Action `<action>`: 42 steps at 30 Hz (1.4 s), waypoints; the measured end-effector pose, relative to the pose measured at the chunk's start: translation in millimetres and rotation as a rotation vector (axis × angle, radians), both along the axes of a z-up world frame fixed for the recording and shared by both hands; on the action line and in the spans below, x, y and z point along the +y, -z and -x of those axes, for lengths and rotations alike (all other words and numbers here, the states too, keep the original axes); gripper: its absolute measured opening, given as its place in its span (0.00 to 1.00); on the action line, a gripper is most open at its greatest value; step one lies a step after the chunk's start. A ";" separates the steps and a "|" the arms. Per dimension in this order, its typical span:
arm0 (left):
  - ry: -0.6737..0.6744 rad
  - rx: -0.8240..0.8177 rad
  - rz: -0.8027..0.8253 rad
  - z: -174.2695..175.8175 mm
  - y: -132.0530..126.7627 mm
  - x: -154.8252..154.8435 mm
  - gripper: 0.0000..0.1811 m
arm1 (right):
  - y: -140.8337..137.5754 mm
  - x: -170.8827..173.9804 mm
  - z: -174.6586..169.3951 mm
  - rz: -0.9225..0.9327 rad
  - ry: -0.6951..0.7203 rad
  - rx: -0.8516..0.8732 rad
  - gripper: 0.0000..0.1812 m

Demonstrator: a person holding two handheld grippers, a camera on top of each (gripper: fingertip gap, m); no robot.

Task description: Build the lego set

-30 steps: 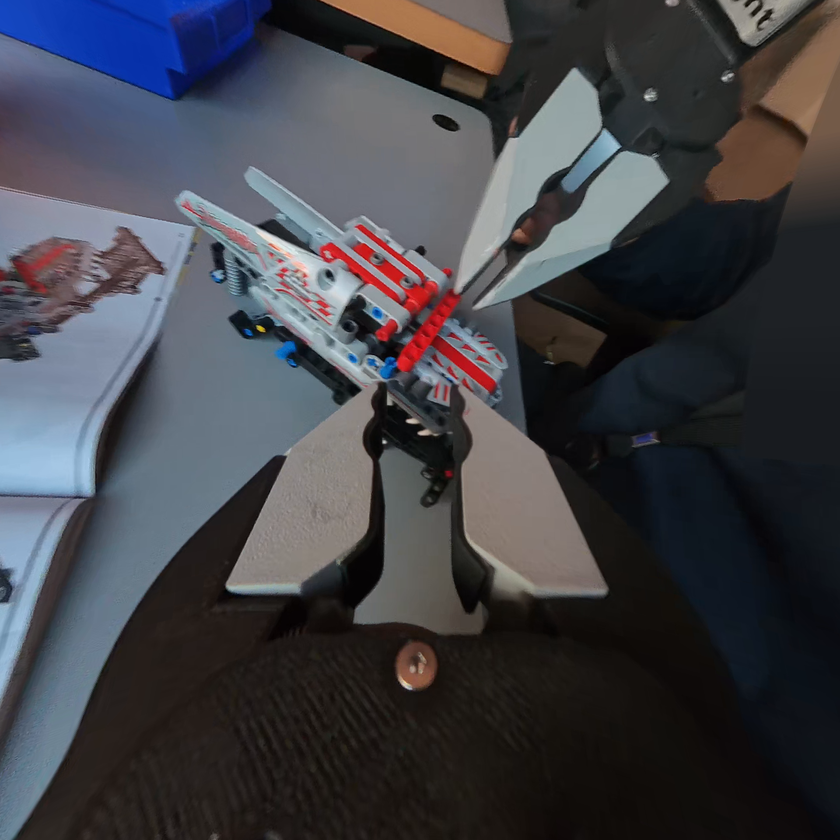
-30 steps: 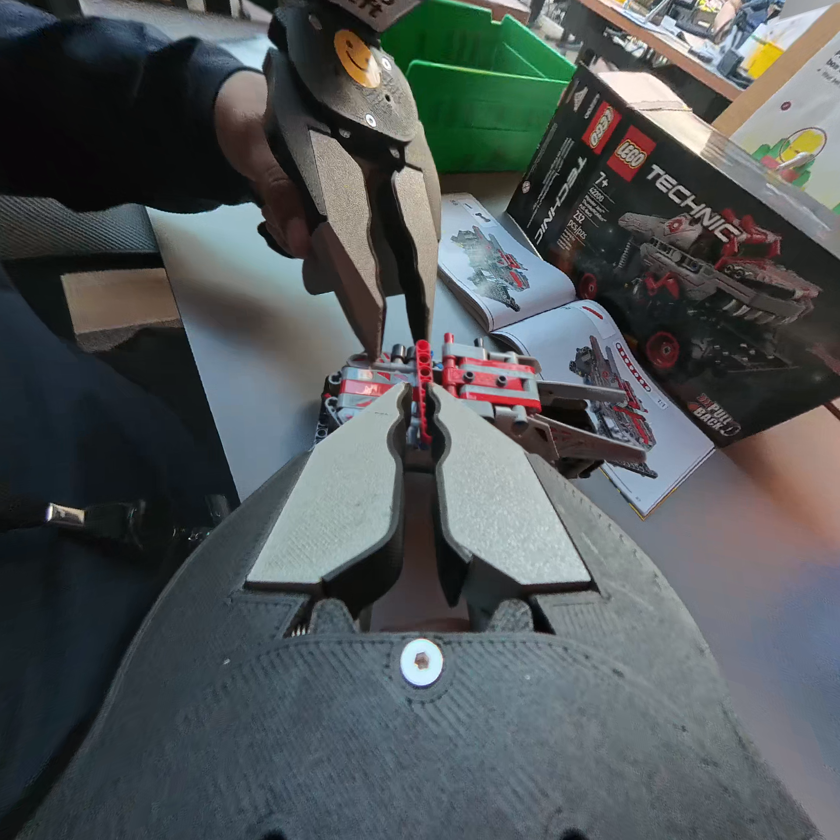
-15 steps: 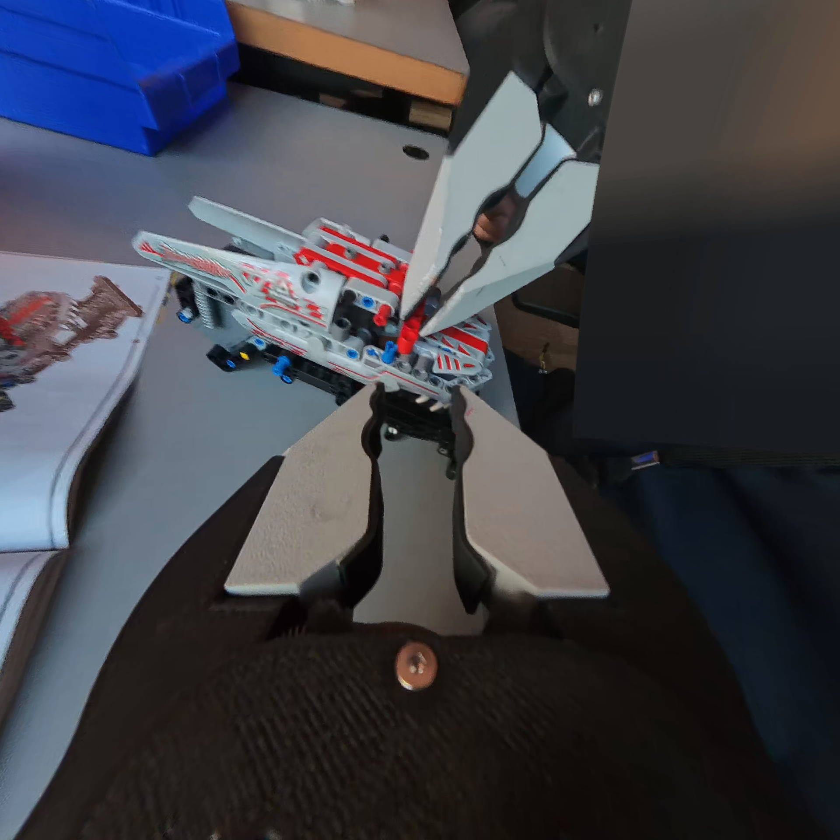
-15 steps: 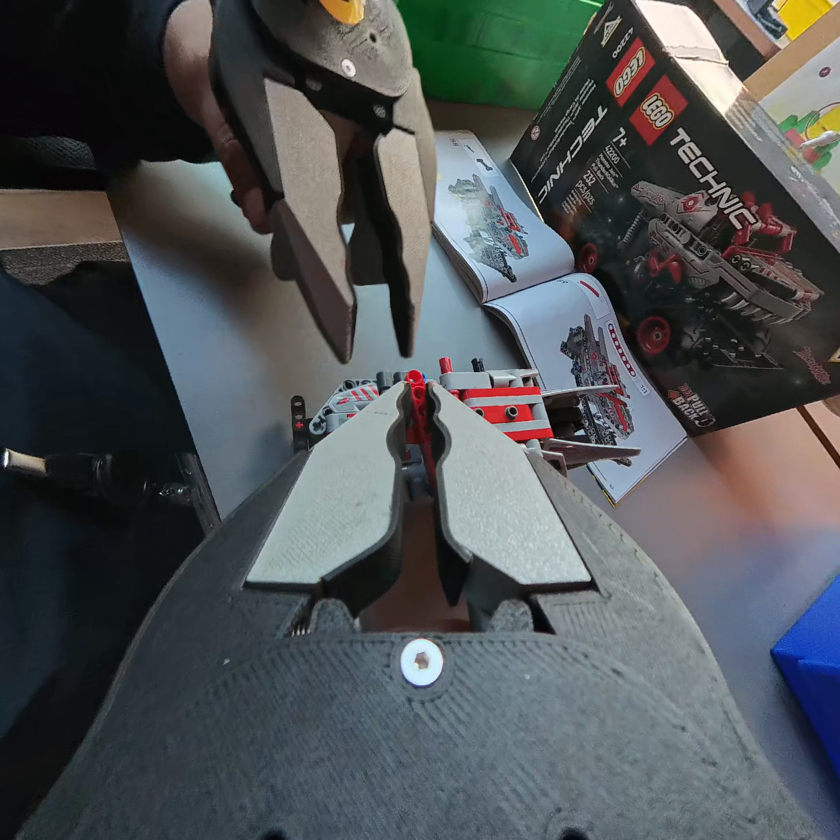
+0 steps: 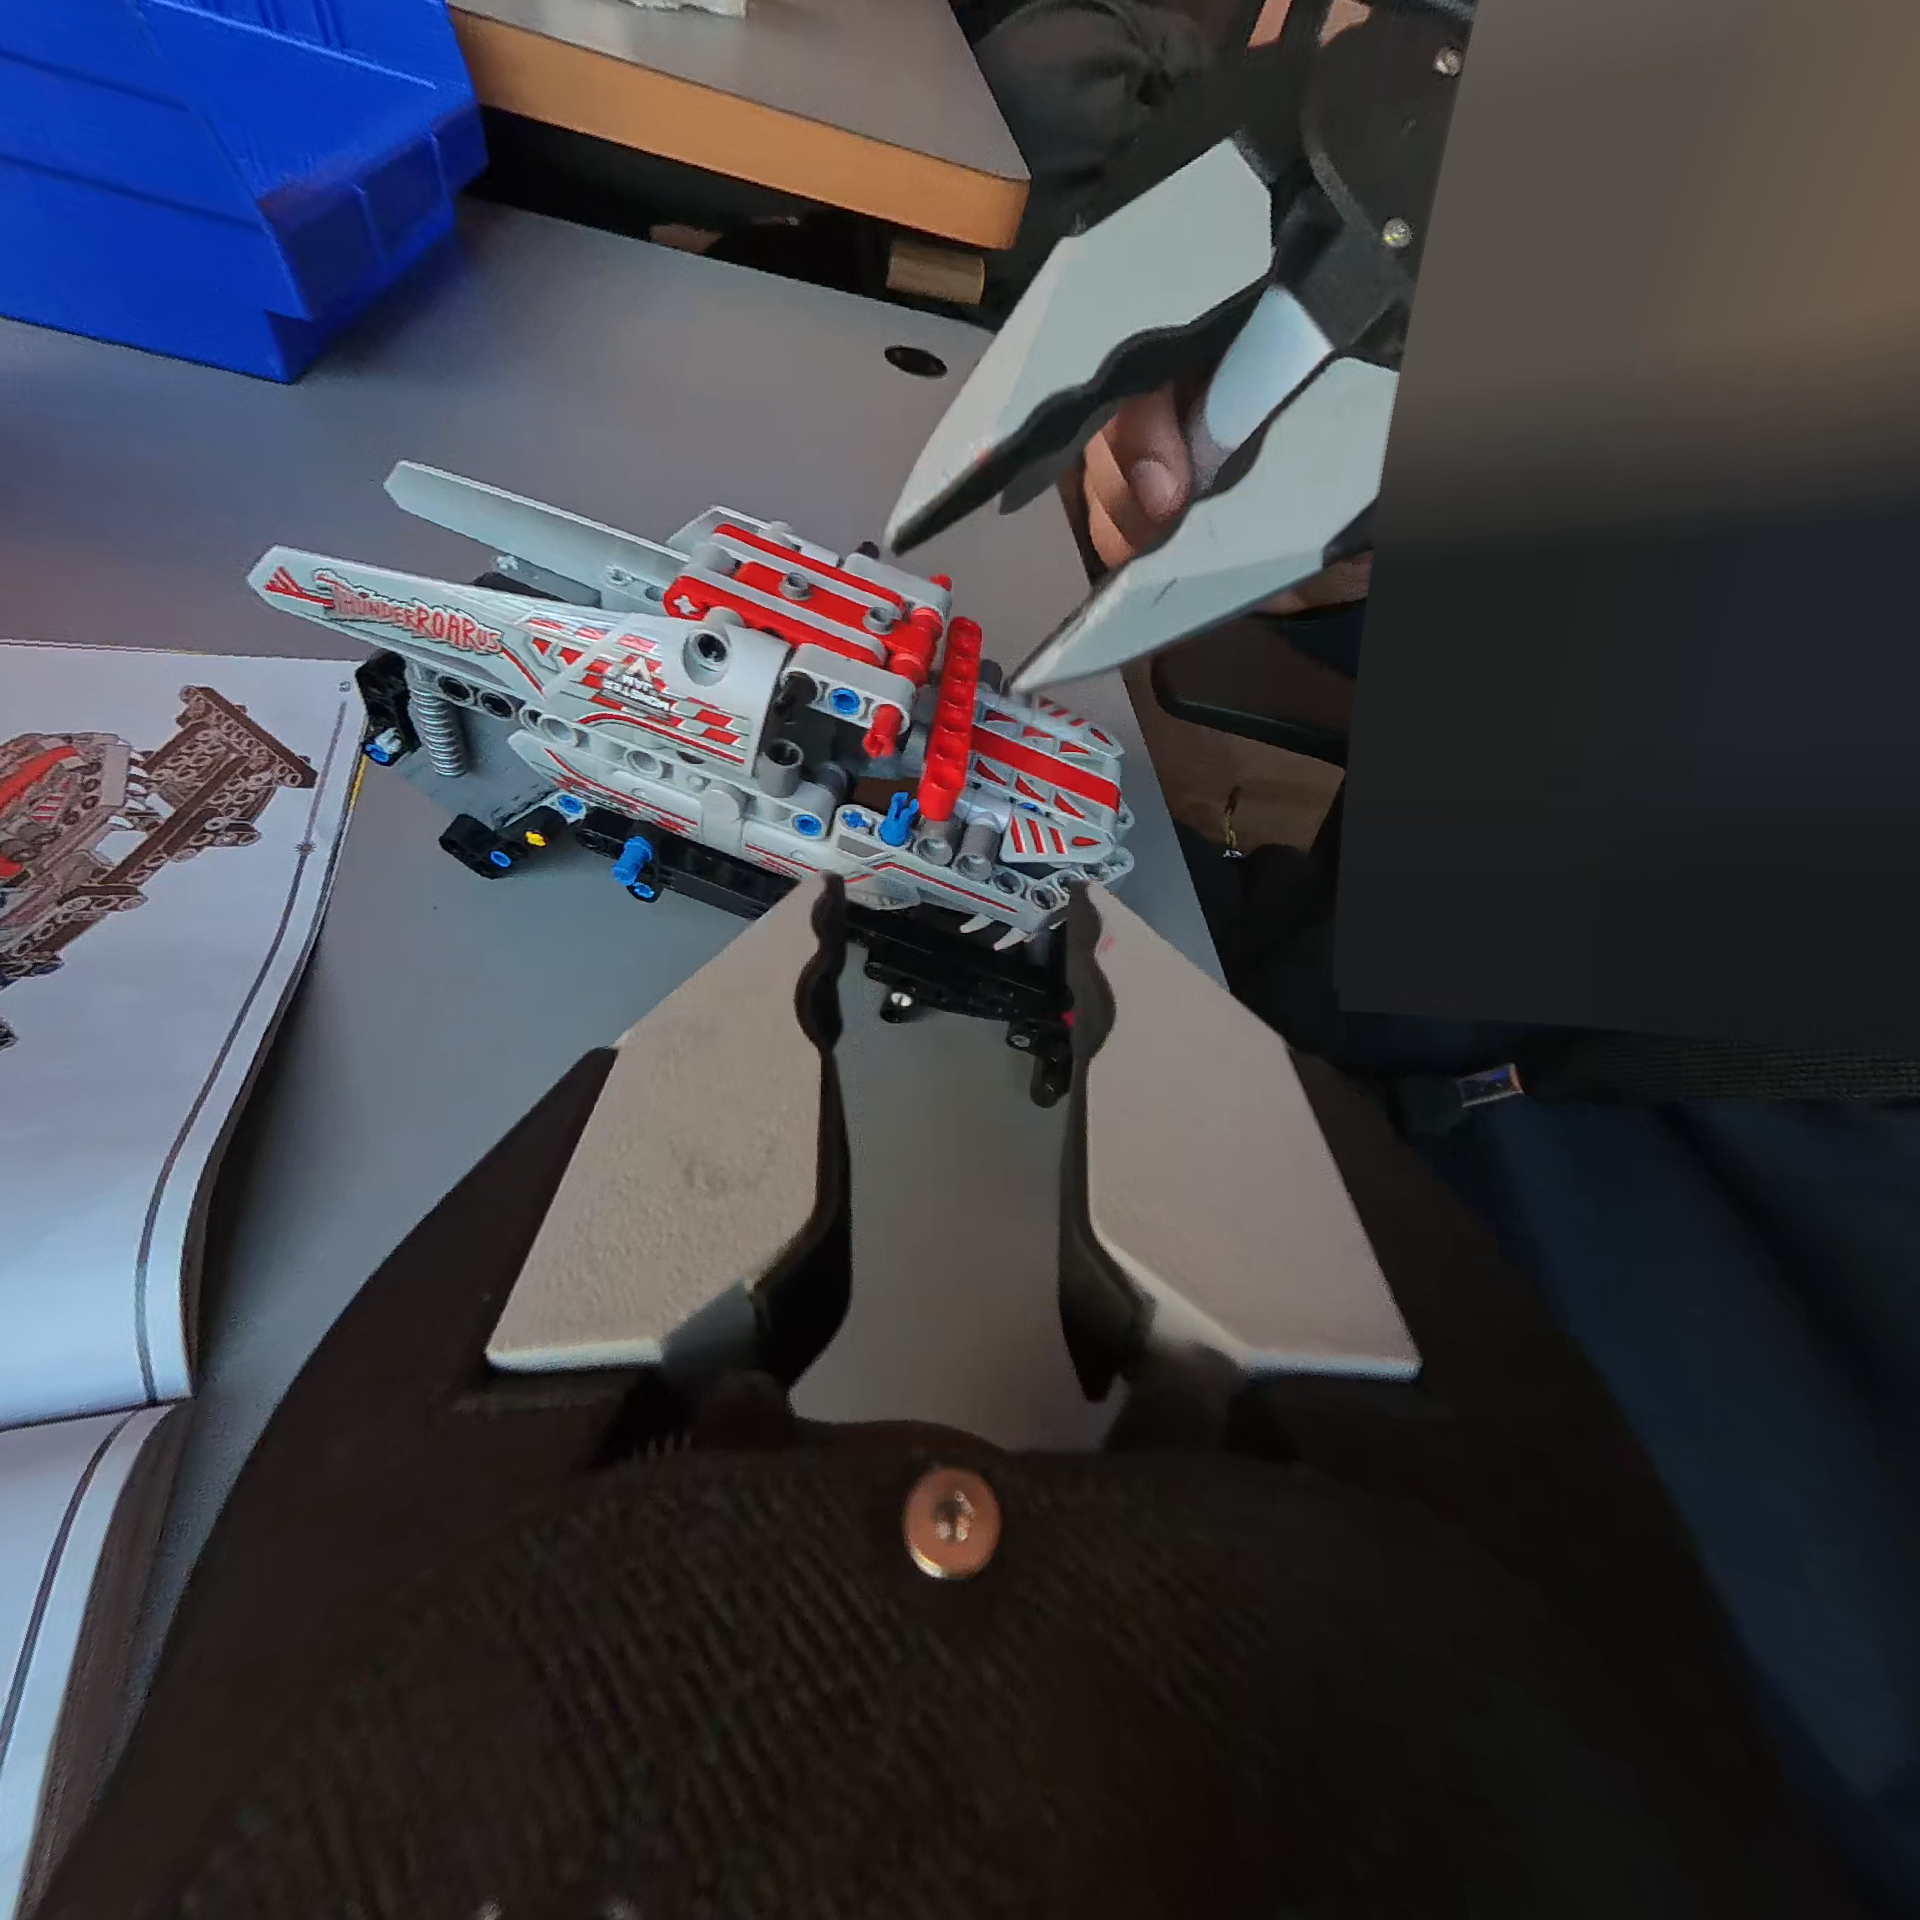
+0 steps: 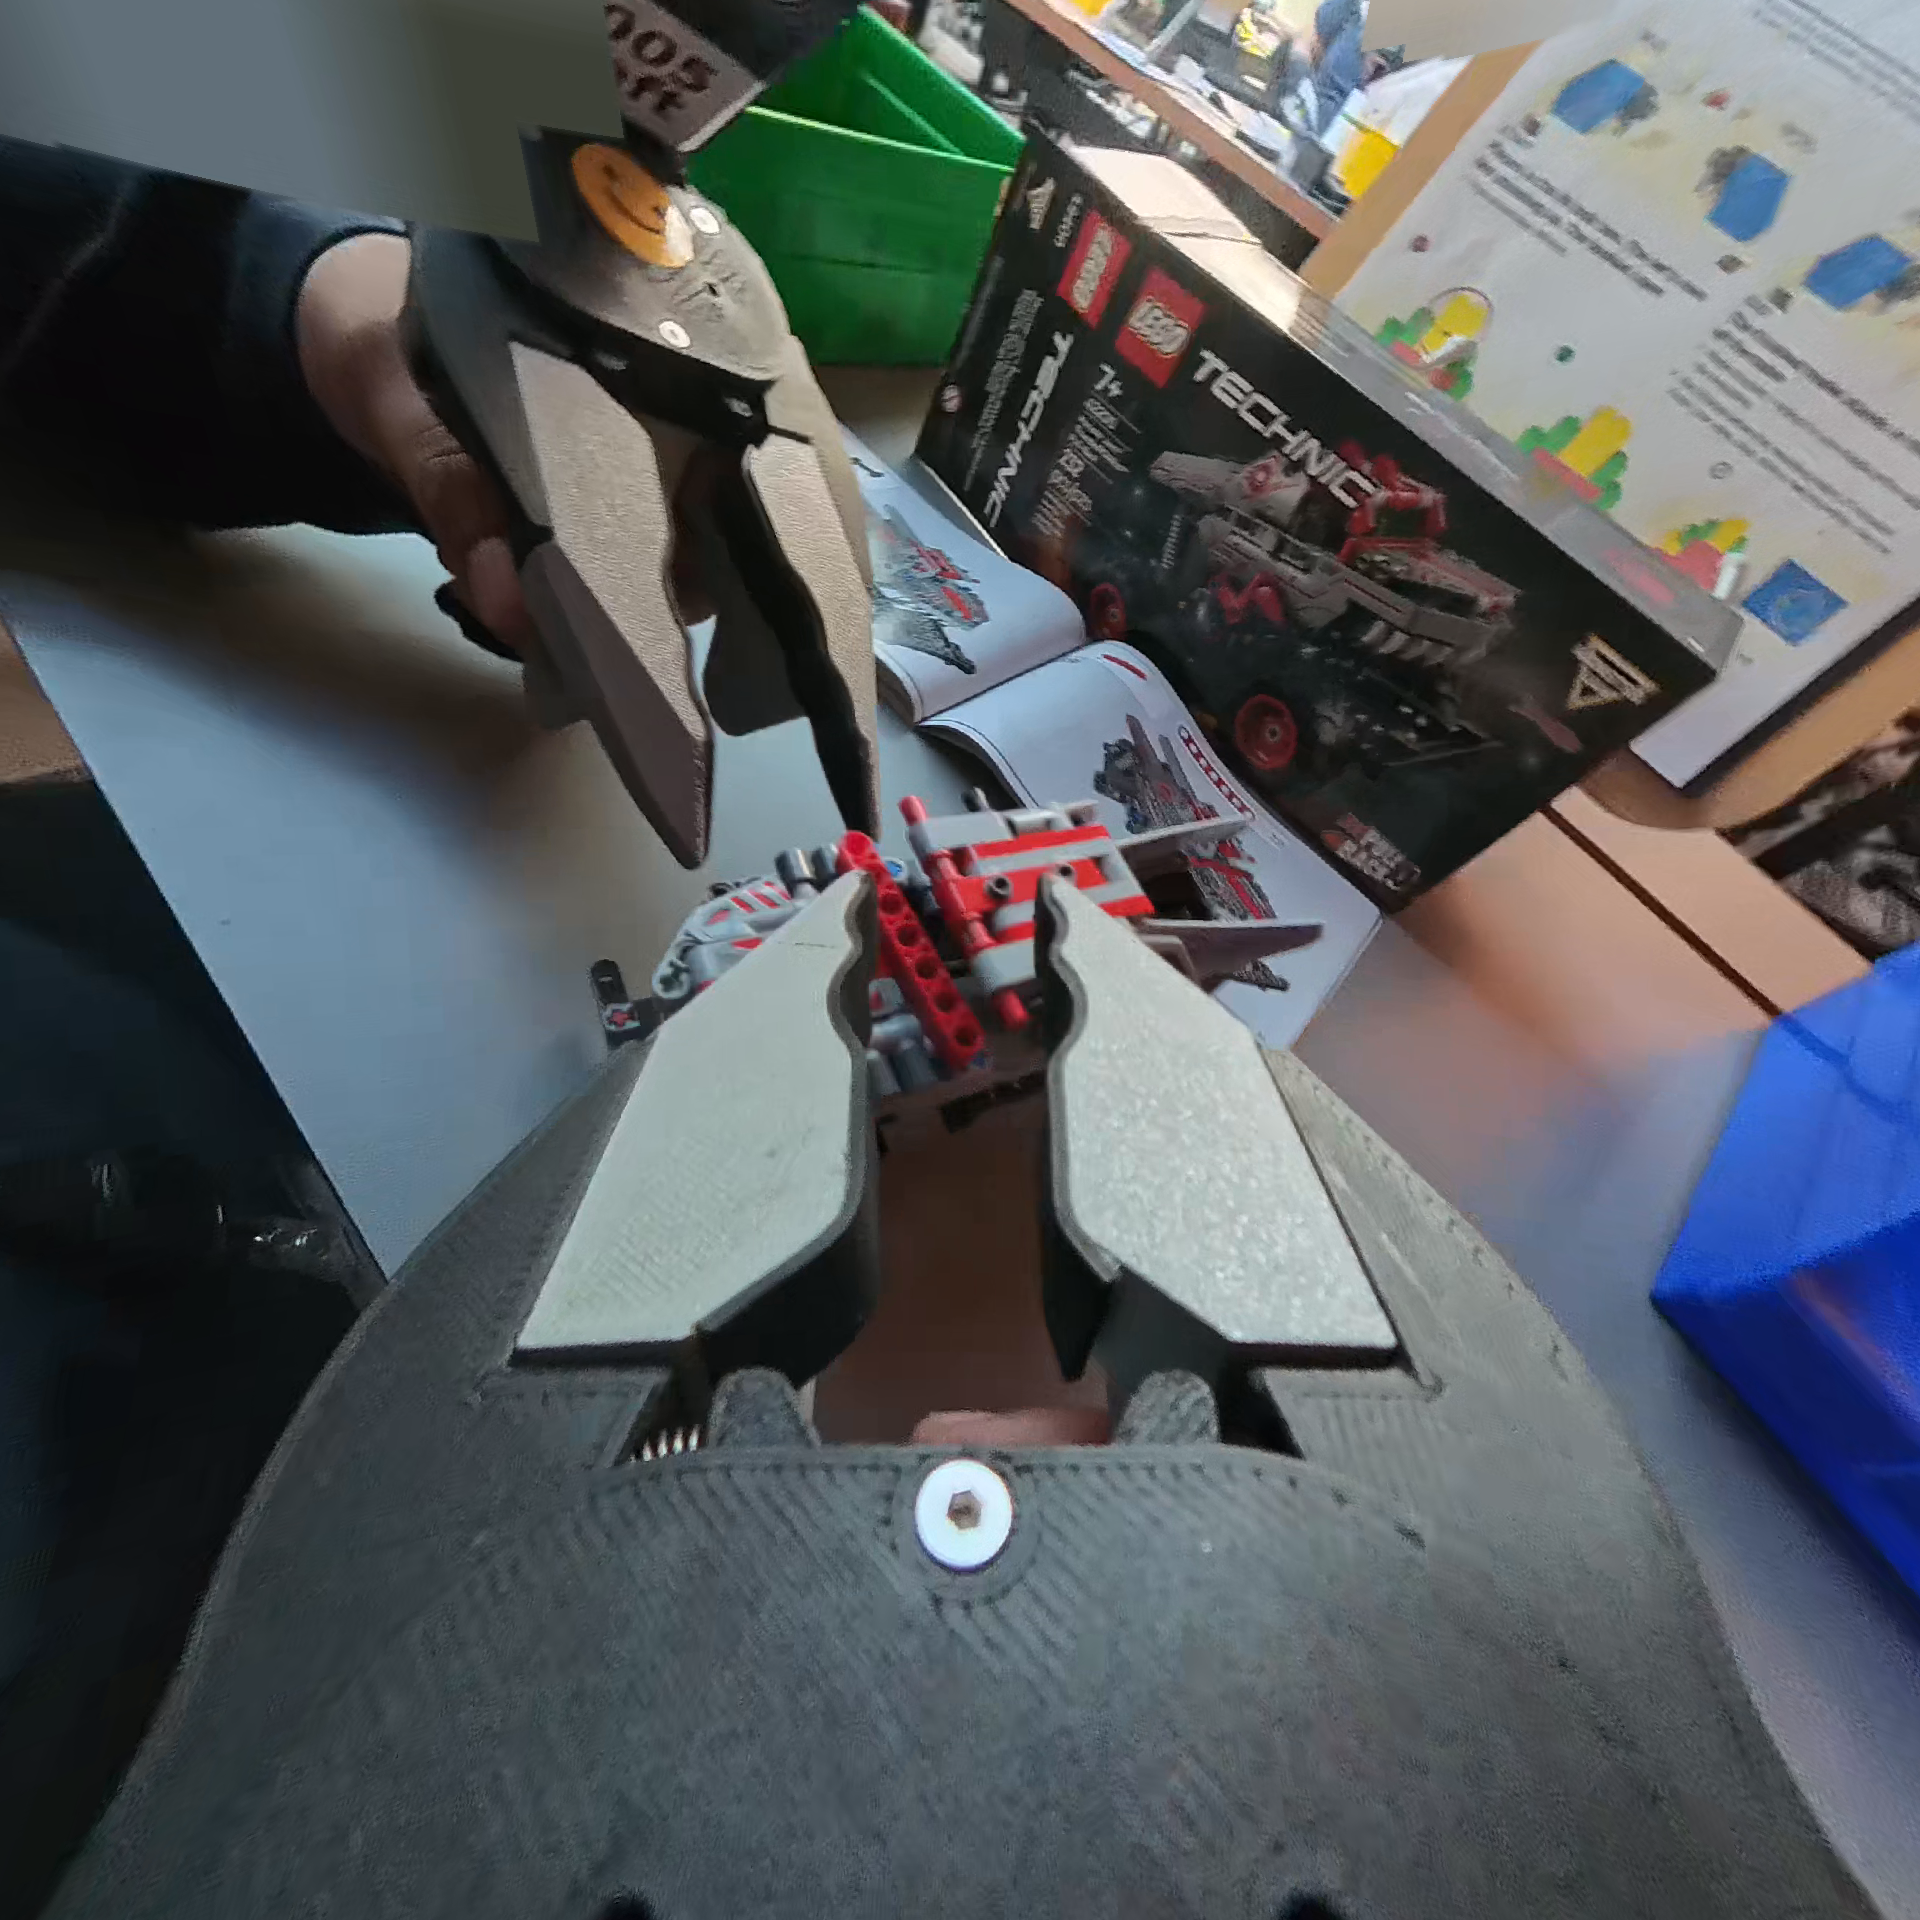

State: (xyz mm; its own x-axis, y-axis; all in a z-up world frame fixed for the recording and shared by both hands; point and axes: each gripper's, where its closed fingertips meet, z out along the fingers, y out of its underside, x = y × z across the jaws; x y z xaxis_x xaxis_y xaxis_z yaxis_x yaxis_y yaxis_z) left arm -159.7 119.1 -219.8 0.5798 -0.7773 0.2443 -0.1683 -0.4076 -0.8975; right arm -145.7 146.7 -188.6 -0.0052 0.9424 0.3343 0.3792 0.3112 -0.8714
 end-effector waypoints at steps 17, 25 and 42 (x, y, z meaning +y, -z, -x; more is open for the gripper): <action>-0.011 0.011 -0.084 -8.8 -7.8 1.2 0.20 | 24.0 26.5 5.7 0.346 0.091 -0.064 0.39; -0.006 0.072 -0.111 -12.2 -2.3 1.9 0.20 | 29.1 28.6 10.5 0.456 0.077 -0.056 0.39; -0.146 0.214 -0.264 22.9 -9.3 30.2 0.15 | 25.9 28.7 -2.8 0.663 0.018 0.010 0.41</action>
State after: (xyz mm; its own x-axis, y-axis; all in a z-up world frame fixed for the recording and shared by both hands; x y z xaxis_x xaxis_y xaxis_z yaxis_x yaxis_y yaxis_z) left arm -182.6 149.3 -210.5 0.7052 -0.7030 -0.0922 -0.3210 -0.2006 -0.9256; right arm -142.9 175.5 -214.5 0.0123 0.9484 -0.3167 0.3704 -0.2986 -0.8796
